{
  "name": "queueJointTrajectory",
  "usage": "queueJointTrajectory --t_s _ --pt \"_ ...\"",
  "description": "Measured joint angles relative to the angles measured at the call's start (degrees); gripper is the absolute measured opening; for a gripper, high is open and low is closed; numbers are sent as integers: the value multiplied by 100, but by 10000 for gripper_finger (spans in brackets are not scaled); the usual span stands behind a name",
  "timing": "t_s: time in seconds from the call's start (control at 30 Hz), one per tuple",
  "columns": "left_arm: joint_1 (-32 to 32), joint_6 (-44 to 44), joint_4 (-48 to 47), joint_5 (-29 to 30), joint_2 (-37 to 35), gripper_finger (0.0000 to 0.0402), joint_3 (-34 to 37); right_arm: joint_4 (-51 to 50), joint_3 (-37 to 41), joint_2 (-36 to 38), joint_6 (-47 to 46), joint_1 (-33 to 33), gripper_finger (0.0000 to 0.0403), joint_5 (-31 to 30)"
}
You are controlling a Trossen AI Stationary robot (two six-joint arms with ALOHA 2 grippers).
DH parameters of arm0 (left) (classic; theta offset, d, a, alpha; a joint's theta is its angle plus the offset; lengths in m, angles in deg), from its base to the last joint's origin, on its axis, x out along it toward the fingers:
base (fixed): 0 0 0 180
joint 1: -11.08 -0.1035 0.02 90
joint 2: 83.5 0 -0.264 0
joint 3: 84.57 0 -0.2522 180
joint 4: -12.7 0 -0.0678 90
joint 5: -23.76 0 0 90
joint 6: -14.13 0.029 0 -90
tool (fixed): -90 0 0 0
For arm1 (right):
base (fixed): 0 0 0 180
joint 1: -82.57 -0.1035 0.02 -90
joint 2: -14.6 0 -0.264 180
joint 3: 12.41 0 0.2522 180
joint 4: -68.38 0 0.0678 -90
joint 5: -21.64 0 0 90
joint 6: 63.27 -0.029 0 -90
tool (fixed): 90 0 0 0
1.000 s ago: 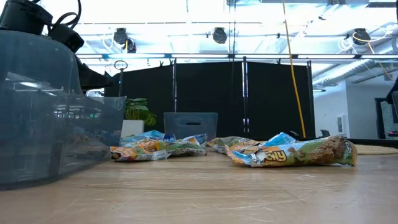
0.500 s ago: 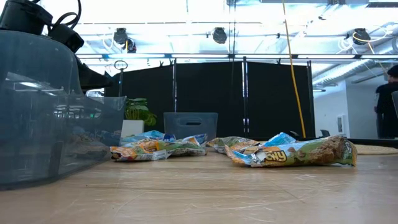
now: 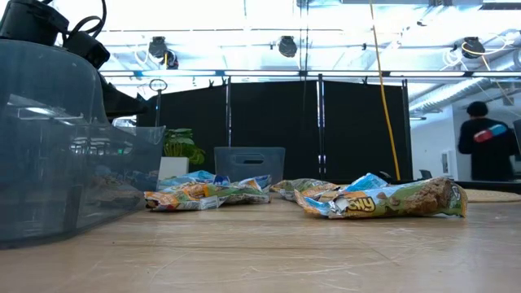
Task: Pick and place Granola Bars by type
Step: Put the red granola bar into the bottom right black bin
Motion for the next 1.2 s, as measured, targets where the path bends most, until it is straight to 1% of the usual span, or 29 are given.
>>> queueJointTrajectory --t_s 0.3,0.4,0.53,0.67,0.77,0.83,0.9,1.07,1.13,1.17,1.2 --pt "0 0 0 0 0 74 0 -2 1 0 401 163 117 -20" --pt "0 0 0 0 0 74 0 23 1 12 790 221 138 -249" --pt "0 0 0 0 0 74 0 194 1 155 1290 315 147 -573" --pt "1 -2 2 0 0 74 0 404 1 435 1590 475 142 -596" --pt "0 -2 2 0 0 74 0 641 3 710 2062 576 136 -627" --pt "0 -2 2 0 0 74 0 812 3 881 2617 675 134 -827" --pt "2 -2 2 0 0 74 0 1021 3 1059 3380 809 133 -1227" --pt "2 -2 2 0 0 74 0 1768 3 1384 6008 1254 134 -2641" --pt "0 -2 2 0 0 74 0 2033 3 1436 6876 1504 134 -3189" --pt "2 -2 2 0 0 74 0 2168 20 1446 7206 1667 133 -3325" --pt "0 -2 2 0 0 74 0 2335 66 1454 7518 1880 132 -3309"
